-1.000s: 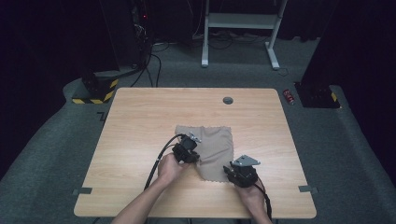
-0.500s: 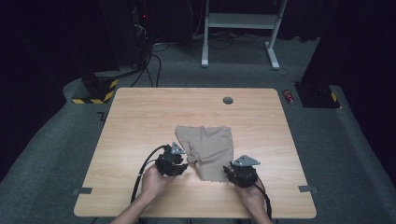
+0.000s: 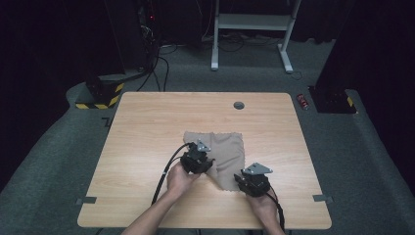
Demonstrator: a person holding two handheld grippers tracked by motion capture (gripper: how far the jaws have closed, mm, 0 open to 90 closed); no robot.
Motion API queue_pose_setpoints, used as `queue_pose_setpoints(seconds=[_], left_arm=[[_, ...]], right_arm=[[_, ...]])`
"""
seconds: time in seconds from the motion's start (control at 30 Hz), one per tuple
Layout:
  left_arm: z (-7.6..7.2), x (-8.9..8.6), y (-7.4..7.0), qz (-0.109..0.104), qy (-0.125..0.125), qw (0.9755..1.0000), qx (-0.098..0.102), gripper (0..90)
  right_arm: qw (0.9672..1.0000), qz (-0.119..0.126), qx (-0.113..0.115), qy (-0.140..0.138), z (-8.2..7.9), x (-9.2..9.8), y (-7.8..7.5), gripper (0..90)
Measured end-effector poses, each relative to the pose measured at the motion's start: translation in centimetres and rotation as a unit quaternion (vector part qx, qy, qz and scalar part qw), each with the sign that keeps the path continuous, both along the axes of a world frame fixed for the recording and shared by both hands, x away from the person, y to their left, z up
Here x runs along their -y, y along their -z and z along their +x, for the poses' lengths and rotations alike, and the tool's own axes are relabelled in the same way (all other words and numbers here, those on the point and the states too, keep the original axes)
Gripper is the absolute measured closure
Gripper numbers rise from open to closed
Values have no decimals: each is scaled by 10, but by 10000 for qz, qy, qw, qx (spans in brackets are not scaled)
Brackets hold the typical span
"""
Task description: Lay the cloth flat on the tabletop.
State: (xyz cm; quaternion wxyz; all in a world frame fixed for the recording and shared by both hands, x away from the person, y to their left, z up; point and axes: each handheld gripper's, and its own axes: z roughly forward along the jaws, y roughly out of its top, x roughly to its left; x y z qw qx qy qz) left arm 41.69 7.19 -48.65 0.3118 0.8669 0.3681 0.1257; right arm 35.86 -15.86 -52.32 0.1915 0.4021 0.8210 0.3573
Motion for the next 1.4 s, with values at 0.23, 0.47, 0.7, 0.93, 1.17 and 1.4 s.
queue_pose_setpoints(seconds=[0.23, 0.47, 0.7, 0.93, 1.17, 1.4], left_arm=[[-1, -1, 2, 128, -80, 9998, 158, 594], [3, -18, -14, -7, -394, 9984, 393, 589], [18, 7, 2, 50, -303, 9995, 85, 589], [2, -14, -19, 54, -221, 9992, 343, 608], [-2, -35, -30, -114, -108, 9996, 238, 865], [7, -19, -26, -415, -276, 9985, 210, 635]], right_arm=[[10000, 5, -5, 5, 0, 0, 0, 632], [10000, 5, -4, 8, 0, 0, 0, 633], [10000, 5, -3, 9, 0, 0, 0, 633], [10000, 12, -10, 12, 0, 0, 0, 635], [10000, 10, -5, -7, 0, 0, 0, 648], [10000, 10, -5, -8, 0, 0, 0, 648]])
